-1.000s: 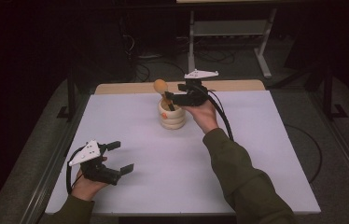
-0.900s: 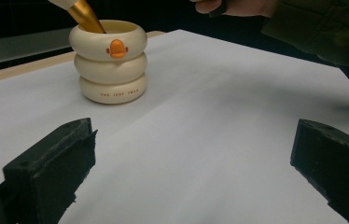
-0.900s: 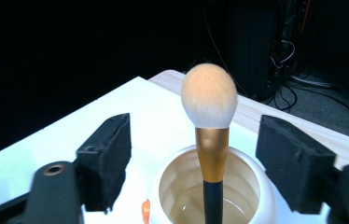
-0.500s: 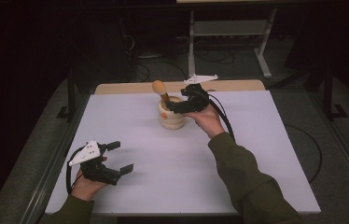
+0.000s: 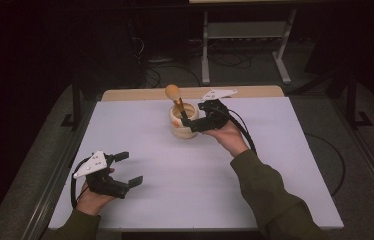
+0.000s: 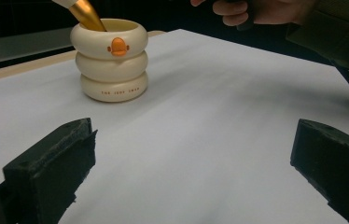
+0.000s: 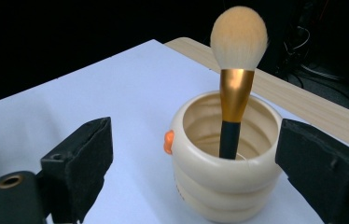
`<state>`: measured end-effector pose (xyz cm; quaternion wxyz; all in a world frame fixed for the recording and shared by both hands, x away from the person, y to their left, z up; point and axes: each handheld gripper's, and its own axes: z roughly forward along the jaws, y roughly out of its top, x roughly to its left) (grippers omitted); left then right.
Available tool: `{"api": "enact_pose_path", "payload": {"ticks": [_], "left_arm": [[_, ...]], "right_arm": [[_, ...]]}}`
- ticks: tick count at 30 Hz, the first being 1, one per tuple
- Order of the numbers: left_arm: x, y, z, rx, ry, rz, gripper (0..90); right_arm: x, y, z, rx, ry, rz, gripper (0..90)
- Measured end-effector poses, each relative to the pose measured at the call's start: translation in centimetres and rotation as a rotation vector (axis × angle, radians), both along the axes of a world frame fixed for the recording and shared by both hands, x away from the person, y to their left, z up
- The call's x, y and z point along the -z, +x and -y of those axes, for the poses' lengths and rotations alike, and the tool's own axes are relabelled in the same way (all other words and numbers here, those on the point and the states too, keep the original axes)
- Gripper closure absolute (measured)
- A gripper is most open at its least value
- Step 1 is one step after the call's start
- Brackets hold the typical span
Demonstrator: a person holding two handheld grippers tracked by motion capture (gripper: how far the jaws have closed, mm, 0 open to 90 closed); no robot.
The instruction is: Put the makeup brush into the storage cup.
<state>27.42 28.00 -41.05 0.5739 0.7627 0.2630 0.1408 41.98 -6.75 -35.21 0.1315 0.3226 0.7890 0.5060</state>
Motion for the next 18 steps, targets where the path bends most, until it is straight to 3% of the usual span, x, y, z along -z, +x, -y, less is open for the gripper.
{"api": "enact_pose_path", "payload": {"ticks": [18], "left_arm": [[0.1, 0.0, 0.0, -0.002, -0.007, -0.005, 0.0]], "right_arm": [[0.1, -2.7, 3.0, -0.016, 0.054, 0.046, 8.5]]}}
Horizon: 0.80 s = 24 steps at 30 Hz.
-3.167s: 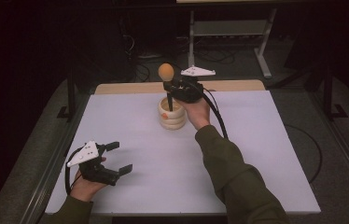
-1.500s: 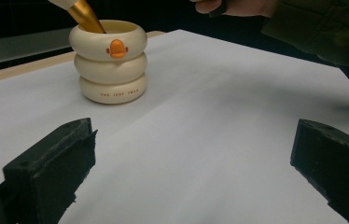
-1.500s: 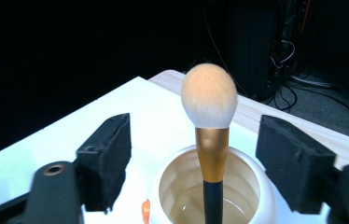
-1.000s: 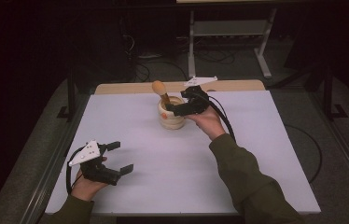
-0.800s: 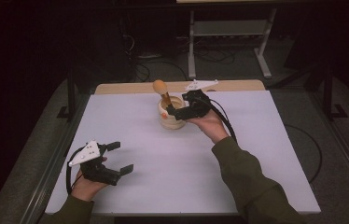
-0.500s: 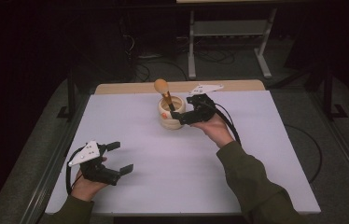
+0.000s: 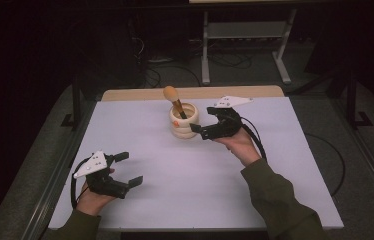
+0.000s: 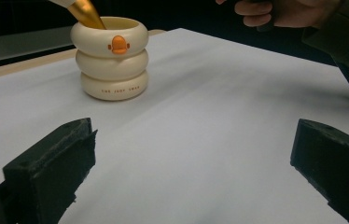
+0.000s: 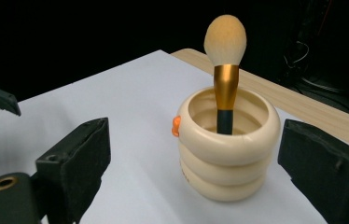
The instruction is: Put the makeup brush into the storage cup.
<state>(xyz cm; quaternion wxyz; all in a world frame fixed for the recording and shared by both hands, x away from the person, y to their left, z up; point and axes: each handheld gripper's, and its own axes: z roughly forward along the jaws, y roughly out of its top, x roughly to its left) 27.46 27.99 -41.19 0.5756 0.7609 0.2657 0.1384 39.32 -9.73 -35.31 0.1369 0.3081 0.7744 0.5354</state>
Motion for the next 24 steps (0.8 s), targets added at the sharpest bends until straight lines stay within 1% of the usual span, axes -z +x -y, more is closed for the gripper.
{"api": "enact_pose_path", "payload": {"ticks": [2, 5, 7, 8, 9, 10, 11, 12, 15, 17, 22, 24], "left_arm": [[0.0, 0.0, 0.0, 0.000, 0.004, 0.000, 0.0], [0.0, 0.0, 0.0, -0.002, 0.004, 0.001, 0.0], [0.0, 0.0, -0.1, -0.005, -0.001, -0.003, 0.0], [0.0, -0.1, -0.1, -0.006, -0.001, -0.005, 0.0], [0.0, -0.1, -0.1, -0.008, -0.001, -0.007, 0.0], [-0.1, -0.1, -0.1, -0.008, -0.001, -0.007, 0.0], [-0.1, -0.1, -0.1, -0.008, -0.004, -0.005, 0.0], [-0.1, -0.2, -0.1, -0.009, -0.007, -0.004, 0.0], [-0.1, -0.1, -0.2, -0.010, -0.004, -0.003, 0.0], [-0.1, -0.1, -0.2, -0.009, -0.007, -0.002, 0.0], [-0.1, -0.2, -0.2, -0.006, -0.001, -0.003, 0.0], [-0.1, -0.2, -0.2, -0.006, 0.001, -0.002, 0.0]], "right_arm": [[0.1, -0.4, 0.5, 0.006, 0.014, 0.003, 8.4], [0.4, -1.0, 1.5, 0.018, 0.014, 0.015, 7.9], [0.7, -1.4, 2.2, 0.038, 0.040, 0.028, 8.2], [0.8, -1.4, 2.5, 0.039, 0.028, 0.017, 8.0], [0.8, -1.6, 2.8, 0.051, 0.017, 0.009, 7.8], [0.9, -1.7, 3.1, 0.063, 0.023, 0.020, 7.9], [1.0, -1.9, 3.4, 0.067, 0.038, 0.023, 8.0], [1.1, -2.0, 3.6, 0.067, 0.042, 0.018, 8.0], [1.3, -2.4, 4.1, 0.070, 0.030, 0.011, 7.9], [1.3, -2.8, 4.4, 0.067, 0.043, 0.021, 7.9], [1.5, -3.5, 5.1, 0.061, 0.041, 0.026, 7.6], [1.5, -3.8, 5.3, 0.057, 0.038, 0.020, 7.1]]}}
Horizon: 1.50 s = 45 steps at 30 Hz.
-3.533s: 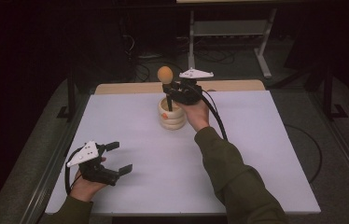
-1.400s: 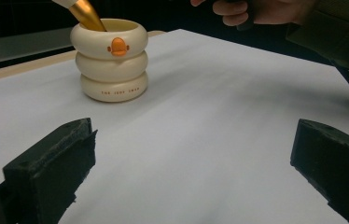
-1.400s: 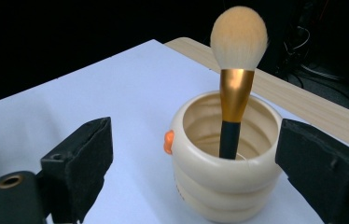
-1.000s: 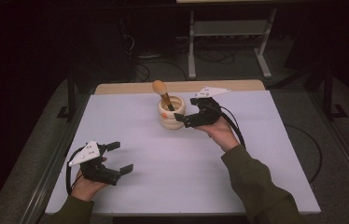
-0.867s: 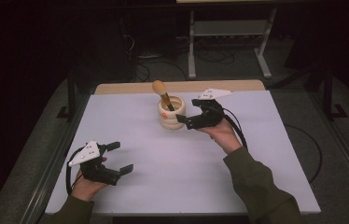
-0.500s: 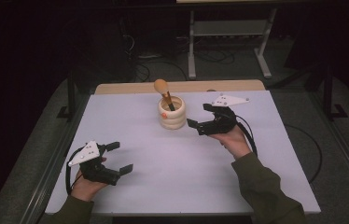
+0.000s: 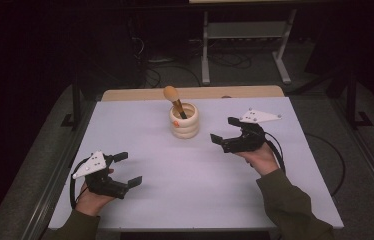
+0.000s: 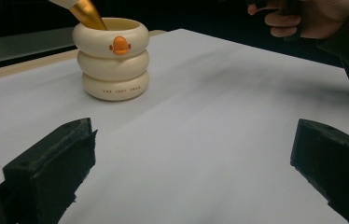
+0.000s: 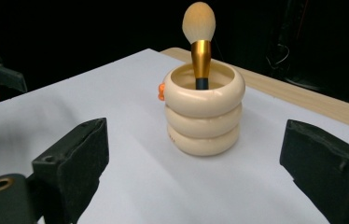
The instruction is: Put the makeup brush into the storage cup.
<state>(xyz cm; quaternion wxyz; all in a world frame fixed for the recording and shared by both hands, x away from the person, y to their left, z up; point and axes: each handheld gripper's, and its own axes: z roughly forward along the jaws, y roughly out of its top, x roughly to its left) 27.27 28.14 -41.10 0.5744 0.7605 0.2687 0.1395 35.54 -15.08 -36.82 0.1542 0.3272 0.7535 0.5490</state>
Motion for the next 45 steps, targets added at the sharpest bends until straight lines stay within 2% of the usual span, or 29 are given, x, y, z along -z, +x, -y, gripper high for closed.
{"api": "enact_pose_path", "payload": {"ticks": [4, 17, 21, 23, 29, 32, 45], "left_arm": [[0.0, 0.0, -0.1, 0.003, 0.009, 0.001, 0.0], [0.0, 0.0, -0.2, 0.004, -0.004, 0.000, 0.0], [0.0, 0.0, -0.1, 0.003, -0.010, 0.002, 0.0], [0.0, 0.0, -0.1, 0.003, -0.009, 0.003, 0.0], [-0.1, 0.0, -0.2, 0.001, -0.006, 0.003, 0.0], [-0.1, 0.1, -0.2, -0.001, -0.006, 0.003, 0.0], [-0.1, 0.1, -0.2, -0.002, -0.008, 0.003, 0.0]], "right_arm": [[0.0, -0.7, 0.6, 0.001, 0.010, 0.008, 7.1], [0.5, -2.6, 2.2, 0.003, 0.009, 0.032, 6.5], [0.7, -3.3, 2.8, 0.009, -0.004, 0.014, 5.6], [0.7, -3.7, 3.2, 0.018, 0.026, 0.036, 5.6], [1.0, -4.4, 4.2, 0.035, 0.035, 0.031, 5.6], [1.2, -5.0, 4.7, 0.045, 0.055, 0.045, 5.6], [2.2, -6.5, 6.7, 0.075, 0.064, 0.059, 5.6]]}}
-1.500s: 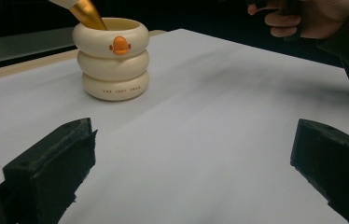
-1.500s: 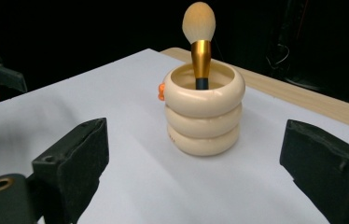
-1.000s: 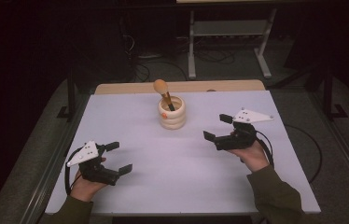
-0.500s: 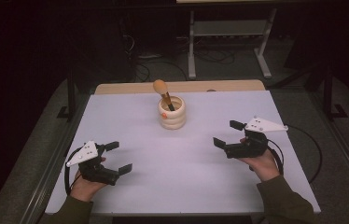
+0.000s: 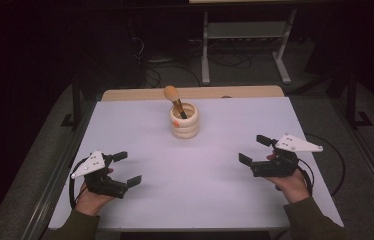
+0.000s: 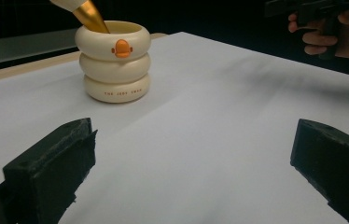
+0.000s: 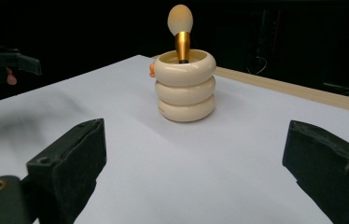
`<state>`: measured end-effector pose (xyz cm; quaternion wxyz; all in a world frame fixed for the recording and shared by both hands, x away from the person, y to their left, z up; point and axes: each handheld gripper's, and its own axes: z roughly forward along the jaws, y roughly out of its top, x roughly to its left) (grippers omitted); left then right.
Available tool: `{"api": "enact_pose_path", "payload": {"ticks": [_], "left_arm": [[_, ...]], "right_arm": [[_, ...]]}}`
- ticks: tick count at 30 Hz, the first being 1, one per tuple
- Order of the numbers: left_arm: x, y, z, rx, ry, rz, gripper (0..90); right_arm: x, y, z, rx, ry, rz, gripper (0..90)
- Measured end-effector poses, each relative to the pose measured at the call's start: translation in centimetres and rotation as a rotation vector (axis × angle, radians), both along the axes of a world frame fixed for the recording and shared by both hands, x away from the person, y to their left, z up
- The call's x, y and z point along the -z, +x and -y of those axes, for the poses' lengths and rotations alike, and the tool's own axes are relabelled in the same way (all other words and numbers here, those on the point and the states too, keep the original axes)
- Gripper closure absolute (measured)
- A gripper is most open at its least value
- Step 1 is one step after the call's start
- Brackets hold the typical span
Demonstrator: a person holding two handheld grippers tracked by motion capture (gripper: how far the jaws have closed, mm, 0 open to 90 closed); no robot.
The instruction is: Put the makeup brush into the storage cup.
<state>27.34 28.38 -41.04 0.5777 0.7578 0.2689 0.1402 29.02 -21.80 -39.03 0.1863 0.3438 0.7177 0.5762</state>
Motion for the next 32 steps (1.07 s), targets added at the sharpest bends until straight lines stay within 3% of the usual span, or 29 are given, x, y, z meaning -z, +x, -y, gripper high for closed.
{"api": "enact_pose_path", "payload": {"ticks": [14, 18, 32], "left_arm": [[0.0, 0.0, 0.0, -0.003, -0.006, -0.003, 0.0], [0.1, 0.0, 0.0, -0.004, -0.006, -0.003, 0.0], [0.1, 0.0, 0.1, -0.001, 0.004, -0.006, 0.0]], "right_arm": [[1.0, -1.9, 1.1, 0.010, -0.015, 0.037, 5.7], [1.4, -2.5, 1.1, 0.011, -0.046, 0.027, 5.7], [1.9, -2.5, 1.3, 0.011, -0.058, 0.023, 5.7]]}}
